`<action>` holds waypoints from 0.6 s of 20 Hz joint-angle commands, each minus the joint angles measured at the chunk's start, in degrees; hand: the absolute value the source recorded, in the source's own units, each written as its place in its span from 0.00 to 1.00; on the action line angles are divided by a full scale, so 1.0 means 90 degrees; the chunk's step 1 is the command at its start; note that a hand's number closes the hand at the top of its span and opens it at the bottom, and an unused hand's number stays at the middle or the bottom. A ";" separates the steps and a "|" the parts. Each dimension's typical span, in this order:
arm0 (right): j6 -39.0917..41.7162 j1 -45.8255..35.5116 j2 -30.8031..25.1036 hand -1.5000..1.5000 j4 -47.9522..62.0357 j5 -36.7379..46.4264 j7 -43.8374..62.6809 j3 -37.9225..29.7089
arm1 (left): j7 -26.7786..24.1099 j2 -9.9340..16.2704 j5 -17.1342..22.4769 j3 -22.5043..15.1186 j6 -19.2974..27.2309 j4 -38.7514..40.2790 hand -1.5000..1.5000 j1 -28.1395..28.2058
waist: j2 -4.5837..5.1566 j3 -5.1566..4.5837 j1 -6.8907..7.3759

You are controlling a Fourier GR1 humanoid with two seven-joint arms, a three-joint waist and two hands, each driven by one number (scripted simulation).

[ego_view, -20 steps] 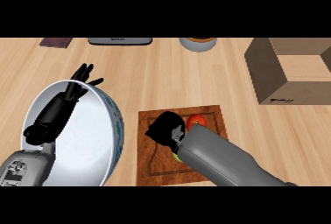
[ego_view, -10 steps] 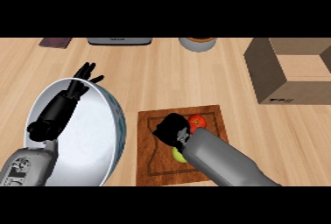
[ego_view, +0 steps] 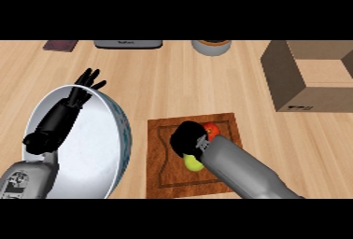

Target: Pick the pear from the cutting board and place it in the cardboard box

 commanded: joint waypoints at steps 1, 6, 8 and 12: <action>-0.0677 0.0246 0.0103 1.00 0.0066 0.0332 -0.0472 0.0133 | -0.0051 -0.0008 0.0053 0.0167 -0.0140 0.0303 0.50 -0.0266 | 0.0038 0.0001 -0.0026; -0.1241 0.0090 0.0433 1.00 0.0371 0.0620 -0.0808 -0.0133 | -0.0324 0.0029 -0.0016 0.0235 -0.0228 0.0184 0.50 0.0086 | 0.0036 0.0001 -0.0007; -0.1451 0.0150 0.0544 1.00 0.0251 0.0530 -0.0693 -0.0090 | -0.0061 -0.0208 -0.0252 -0.0067 -0.0047 -0.0103 0.50 0.0162 | 0.0033 0.0002 0.0016; -0.2404 0.0854 -0.1148 1.00 -0.1458 0.0028 -0.2390 -0.0513 | -0.0220 0.0036 -0.0006 0.0331 -0.0130 0.0151 0.50 0.0134 | -0.0019 0.0010 -0.0262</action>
